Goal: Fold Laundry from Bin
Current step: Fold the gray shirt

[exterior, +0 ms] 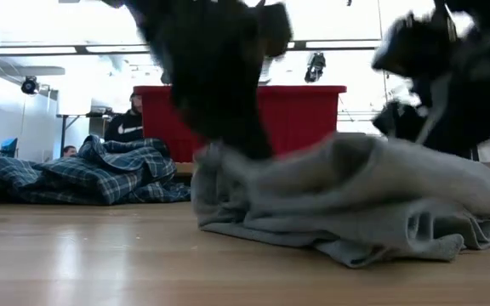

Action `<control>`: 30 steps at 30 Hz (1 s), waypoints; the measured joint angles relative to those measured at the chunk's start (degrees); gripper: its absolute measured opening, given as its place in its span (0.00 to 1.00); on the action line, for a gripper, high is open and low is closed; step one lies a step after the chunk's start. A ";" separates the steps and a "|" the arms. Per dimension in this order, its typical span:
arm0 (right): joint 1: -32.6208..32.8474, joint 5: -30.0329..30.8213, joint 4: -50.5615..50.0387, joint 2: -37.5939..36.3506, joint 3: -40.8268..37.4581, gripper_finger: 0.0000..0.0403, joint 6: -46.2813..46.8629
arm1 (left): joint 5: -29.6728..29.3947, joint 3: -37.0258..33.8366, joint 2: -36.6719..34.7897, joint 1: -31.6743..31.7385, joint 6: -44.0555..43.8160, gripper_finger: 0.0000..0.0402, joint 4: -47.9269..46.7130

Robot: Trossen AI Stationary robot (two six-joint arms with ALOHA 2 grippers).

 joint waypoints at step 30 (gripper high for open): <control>-4.65 15.19 25.37 4.15 -18.58 0.54 12.41 | -9.28 -10.46 -1.07 -1.12 -7.25 0.67 11.30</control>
